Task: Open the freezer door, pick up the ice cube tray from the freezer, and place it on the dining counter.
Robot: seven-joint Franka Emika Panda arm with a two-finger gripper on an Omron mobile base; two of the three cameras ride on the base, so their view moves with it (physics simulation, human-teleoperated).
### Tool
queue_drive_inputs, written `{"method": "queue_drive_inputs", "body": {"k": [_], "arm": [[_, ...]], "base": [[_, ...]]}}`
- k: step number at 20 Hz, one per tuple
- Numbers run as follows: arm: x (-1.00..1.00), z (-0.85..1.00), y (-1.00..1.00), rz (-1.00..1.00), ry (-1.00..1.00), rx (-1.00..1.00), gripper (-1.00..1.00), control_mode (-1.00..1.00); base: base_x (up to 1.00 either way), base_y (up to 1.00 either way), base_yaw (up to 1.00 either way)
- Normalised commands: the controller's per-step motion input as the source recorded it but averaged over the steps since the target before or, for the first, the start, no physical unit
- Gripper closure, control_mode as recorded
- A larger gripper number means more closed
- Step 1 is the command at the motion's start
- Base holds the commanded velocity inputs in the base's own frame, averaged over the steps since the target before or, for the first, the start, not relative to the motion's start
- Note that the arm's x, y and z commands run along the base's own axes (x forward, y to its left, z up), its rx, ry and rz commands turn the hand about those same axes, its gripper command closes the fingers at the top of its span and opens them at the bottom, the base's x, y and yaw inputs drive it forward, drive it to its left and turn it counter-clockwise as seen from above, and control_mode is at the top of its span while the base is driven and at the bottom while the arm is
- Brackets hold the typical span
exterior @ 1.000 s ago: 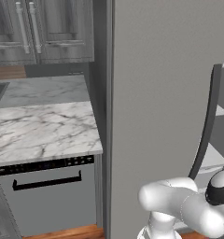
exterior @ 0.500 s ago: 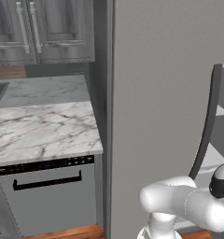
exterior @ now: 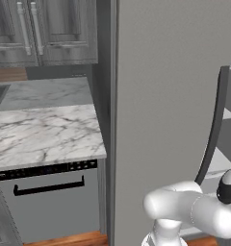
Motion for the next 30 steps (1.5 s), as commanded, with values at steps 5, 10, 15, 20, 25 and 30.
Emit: {"method": "queue_drive_inputs", "body": {"k": [5,10,15,20,25,30], "arm": [[-0.14,0.0,0.39,0.03,-0.04,0.0,-1.0,-1.0],[-0.1,0.0,0.67,0.1,-0.03,0.0,-1.0,-1.0],[0.0,0.02,0.76,0.03,-0.02,0.0,-1.0,-1.0],[0.0,0.04,0.8,0.01,0.0,0.0,-1.0,-1.0],[0.0,0.12,0.81,0.06,0.0,0.0,-1.0,-1.0],[-0.02,0.2,0.75,0.11,0.02,0.0,-1.0,-1.0]], "base": [[0.0,0.0,0.0],[0.0,0.0,0.0],[0.0,0.0,0.0],[0.0,0.0,0.0],[0.0,0.0,0.0],[0.0,0.0,0.0]]}}
